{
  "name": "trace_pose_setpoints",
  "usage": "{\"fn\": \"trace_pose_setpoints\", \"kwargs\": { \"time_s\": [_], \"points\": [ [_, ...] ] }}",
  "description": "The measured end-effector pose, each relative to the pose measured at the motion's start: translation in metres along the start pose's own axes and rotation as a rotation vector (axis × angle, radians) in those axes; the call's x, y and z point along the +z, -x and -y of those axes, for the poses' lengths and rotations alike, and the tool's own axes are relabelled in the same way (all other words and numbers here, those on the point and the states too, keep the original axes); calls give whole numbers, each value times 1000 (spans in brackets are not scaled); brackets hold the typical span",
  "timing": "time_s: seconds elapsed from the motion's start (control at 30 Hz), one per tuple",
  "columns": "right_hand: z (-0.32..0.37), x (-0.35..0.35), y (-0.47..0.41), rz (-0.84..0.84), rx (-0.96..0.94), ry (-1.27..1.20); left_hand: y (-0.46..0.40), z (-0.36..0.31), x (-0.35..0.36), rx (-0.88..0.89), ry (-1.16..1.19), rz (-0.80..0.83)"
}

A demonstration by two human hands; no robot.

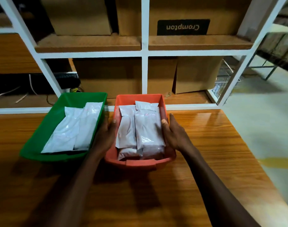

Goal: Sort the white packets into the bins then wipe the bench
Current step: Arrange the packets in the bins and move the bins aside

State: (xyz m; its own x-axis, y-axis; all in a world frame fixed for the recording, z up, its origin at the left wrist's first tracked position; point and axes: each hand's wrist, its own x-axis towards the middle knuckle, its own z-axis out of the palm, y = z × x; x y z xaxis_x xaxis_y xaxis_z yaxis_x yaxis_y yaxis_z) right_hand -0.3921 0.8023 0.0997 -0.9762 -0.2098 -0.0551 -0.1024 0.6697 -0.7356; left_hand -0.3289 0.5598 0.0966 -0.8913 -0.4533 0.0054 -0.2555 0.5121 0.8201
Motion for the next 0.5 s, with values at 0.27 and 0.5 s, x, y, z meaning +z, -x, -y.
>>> {"fn": "trace_pose_setpoints", "kwargs": {
  "time_s": [0.27,0.5],
  "points": [
    [-16,21,-9,5,101,-427,-1,6,4,-221,236,4],
    [-9,17,-10,5,213,-514,-2,2,6,-208,294,20]
  ]
}}
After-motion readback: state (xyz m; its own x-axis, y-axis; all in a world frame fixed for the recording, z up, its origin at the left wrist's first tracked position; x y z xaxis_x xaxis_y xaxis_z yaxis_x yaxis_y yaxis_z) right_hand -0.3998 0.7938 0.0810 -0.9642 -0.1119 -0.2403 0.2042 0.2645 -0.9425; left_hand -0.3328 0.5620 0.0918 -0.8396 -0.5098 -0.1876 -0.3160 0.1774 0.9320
